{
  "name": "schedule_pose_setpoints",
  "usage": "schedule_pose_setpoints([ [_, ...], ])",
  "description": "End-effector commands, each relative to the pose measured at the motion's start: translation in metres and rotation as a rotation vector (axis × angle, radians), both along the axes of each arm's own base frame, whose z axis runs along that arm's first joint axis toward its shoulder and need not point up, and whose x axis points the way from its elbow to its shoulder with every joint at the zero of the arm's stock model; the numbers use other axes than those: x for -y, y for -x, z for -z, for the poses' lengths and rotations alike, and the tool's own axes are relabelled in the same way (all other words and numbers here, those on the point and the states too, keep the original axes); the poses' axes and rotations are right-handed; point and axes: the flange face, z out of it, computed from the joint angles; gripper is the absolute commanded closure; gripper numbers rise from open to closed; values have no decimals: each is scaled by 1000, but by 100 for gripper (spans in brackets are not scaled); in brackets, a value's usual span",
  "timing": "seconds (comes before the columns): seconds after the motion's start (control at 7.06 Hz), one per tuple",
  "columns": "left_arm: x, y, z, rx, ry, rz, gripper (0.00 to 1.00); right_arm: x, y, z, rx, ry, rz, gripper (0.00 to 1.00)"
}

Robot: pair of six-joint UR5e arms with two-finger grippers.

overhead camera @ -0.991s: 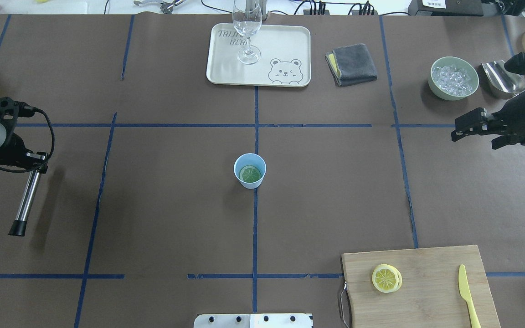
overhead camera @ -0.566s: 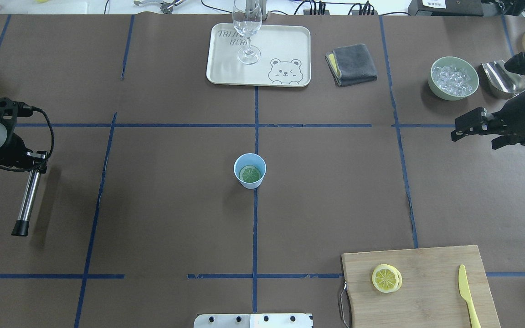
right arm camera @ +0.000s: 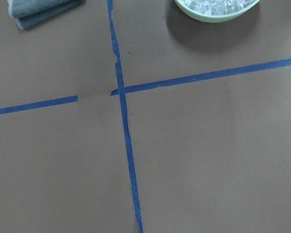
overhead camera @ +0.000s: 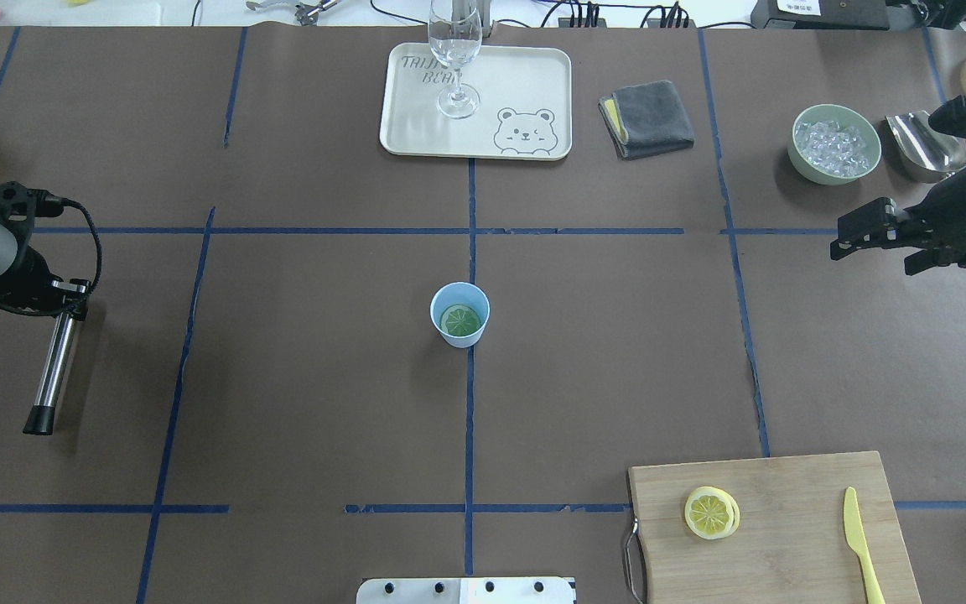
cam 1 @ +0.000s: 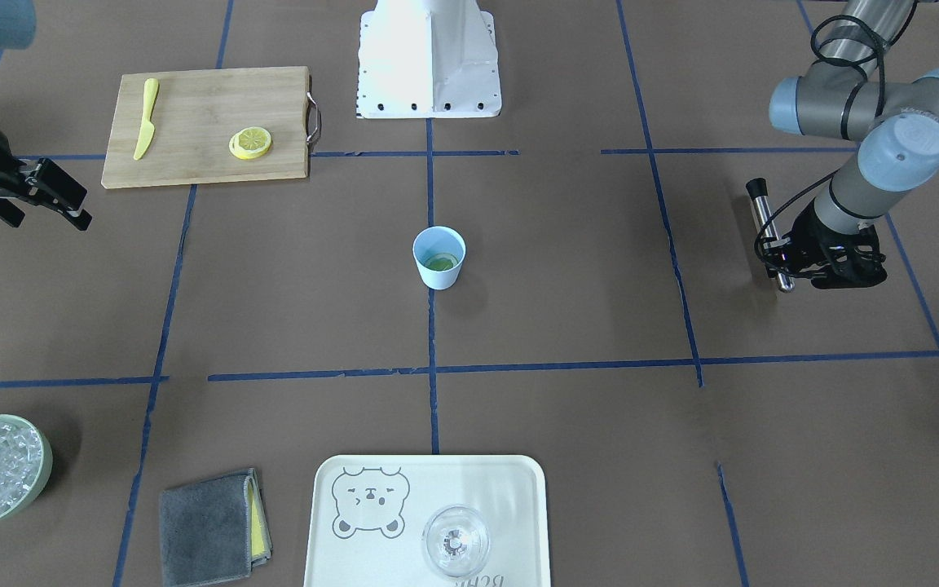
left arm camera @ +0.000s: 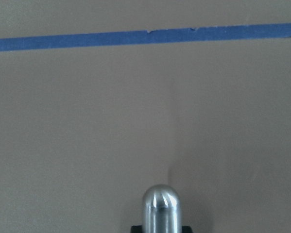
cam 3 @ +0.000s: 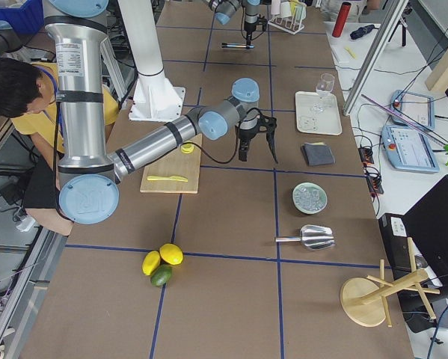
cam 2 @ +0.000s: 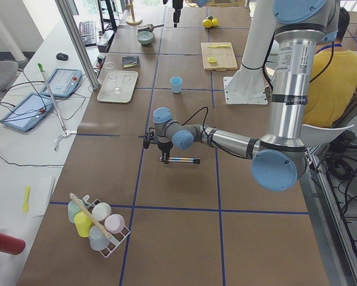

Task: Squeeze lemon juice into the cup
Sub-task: 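Lower the muddler onto the table and open the left gripper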

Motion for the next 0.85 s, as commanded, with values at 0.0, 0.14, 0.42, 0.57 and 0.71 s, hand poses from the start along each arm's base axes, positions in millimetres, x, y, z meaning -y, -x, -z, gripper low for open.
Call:
schedule_pose_setpoints([
  [0.0, 5, -5, -5, 3, 2, -2, 41, 0, 0, 1, 1, 0, -1, 0],
  [0.14, 5, -5, -1, 0, -2, -2, 4, 0, 0, 2, 3, -5, 0, 0],
  [0.42, 5, 12, 44, -50, -66, 19, 0, -3, -3, 9, 12, -17, 0, 0],
  [0.57, 14, 48, 74, -78, -118, 72, 0, -6, -5, 4, 12, -10, 9, 0],
  [0.71, 18, 90, 90, -103, -181, 80, 0, -5, -14, -5, 5, -14, 20, 0],
])
